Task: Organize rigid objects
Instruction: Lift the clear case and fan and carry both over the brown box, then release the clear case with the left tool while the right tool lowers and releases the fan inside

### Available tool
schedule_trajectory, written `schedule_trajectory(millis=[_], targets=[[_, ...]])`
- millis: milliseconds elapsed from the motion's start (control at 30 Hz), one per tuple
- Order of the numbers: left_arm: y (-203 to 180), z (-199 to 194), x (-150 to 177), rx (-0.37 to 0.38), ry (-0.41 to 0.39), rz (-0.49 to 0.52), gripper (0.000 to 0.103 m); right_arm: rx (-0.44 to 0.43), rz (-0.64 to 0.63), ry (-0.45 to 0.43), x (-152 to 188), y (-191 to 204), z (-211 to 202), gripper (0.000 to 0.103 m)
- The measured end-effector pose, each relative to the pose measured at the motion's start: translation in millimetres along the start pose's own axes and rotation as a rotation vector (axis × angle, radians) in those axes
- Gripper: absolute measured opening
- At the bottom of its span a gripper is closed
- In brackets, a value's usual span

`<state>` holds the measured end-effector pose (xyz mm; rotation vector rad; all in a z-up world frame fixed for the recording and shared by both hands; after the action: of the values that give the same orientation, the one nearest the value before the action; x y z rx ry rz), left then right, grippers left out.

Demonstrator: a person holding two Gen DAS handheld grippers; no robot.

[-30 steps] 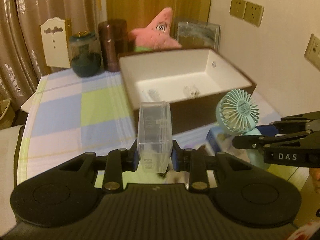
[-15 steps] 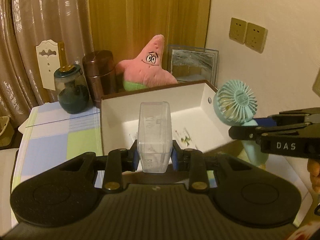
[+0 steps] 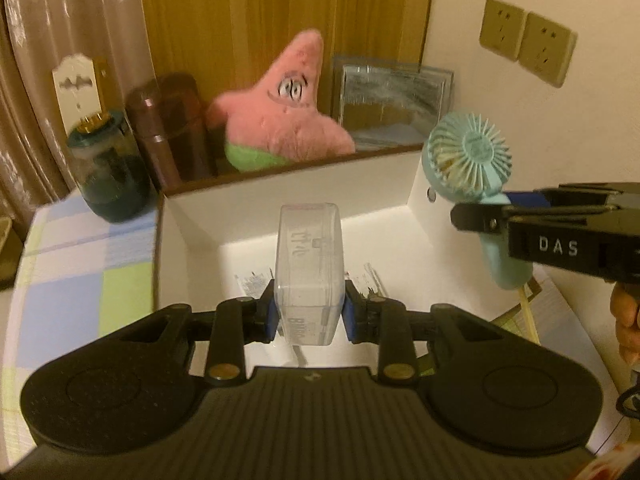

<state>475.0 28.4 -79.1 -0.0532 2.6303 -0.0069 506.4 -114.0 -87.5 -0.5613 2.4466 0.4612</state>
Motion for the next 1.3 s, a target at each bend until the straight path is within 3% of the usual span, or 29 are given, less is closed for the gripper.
schedule_trajectory(millis=[333, 533, 733, 1000, 1300], targets=[[1, 68, 2, 0.001, 0.192, -0.017, 0.028, 0.045, 0.038, 0.136, 14, -33, 63, 0.033], [-3, 92, 10, 0.039, 0.298, -0.016, 0.028, 0.059, 0.040, 0.206, 26, -42, 84, 0.033], [-5, 92, 4, 0.052, 0.292, -0.012, 0.036, 0.062, 0.034, 0.234, 28, -42, 89, 0.033], [6, 80, -8, 0.045, 0.248, -0.048, 0.038, 0.073, 0.052, 0.208, 24, -44, 87, 0.033], [20, 64, -6, 0.034, 0.211, -0.067, 0.039, 0.023, 0.061, 0.174, 22, -37, 66, 0.033]])
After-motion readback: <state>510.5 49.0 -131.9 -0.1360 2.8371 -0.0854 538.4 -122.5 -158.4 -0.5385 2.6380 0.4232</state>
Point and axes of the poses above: each gripper's, at about its wrist camera, not at the fingertips, and z roughly the way its jaws point, y to its left, x to its underside, the point moved 9 cm from there along z, roughly the way its jaws point, and after that the axes turned 13 degrees about y, right-handed, at the moved point
